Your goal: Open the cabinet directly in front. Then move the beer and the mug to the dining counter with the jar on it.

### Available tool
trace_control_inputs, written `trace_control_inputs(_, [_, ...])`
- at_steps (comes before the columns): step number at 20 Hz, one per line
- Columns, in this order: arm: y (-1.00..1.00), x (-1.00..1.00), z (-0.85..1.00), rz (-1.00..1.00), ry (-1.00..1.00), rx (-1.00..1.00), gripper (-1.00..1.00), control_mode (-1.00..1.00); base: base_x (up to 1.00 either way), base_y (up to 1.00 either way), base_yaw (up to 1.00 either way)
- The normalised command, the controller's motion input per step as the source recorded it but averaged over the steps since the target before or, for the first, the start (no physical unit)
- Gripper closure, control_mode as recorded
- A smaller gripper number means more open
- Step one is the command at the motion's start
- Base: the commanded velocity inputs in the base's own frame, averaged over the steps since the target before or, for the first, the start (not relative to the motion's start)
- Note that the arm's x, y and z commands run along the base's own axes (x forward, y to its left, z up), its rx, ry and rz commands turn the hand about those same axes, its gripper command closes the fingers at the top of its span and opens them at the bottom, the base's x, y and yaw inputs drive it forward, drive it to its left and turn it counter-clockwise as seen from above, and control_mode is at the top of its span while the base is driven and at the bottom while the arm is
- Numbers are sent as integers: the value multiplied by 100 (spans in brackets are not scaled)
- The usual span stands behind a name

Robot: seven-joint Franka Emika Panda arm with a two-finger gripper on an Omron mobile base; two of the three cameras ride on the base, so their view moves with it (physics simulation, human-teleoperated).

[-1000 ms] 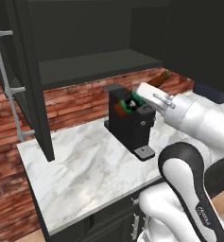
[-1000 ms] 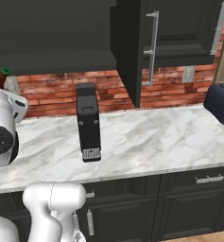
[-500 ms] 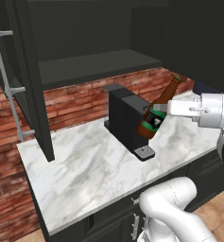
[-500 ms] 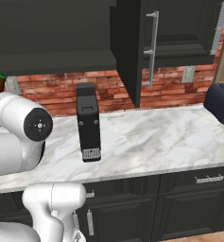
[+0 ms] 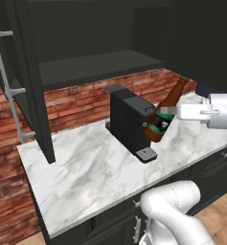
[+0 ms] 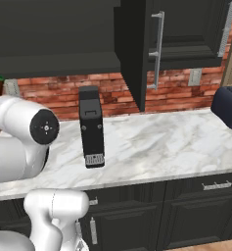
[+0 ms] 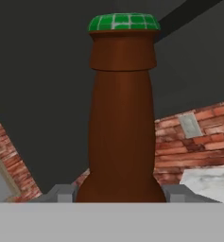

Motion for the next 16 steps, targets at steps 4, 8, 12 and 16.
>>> trace_control_inputs(4, [0,-28,0,28,-8,-6,100,-100,0,0,0])
trace_control_inputs(8, [0,-18,0,33,-3,-17,100,-100,0,0,0])
trace_control_inputs(12, [0,0,0,25,10,-19,100,-100,0,0,0])
trace_control_inputs(16, [0,0,0,11,10,-12,100,-100,0,0,0])
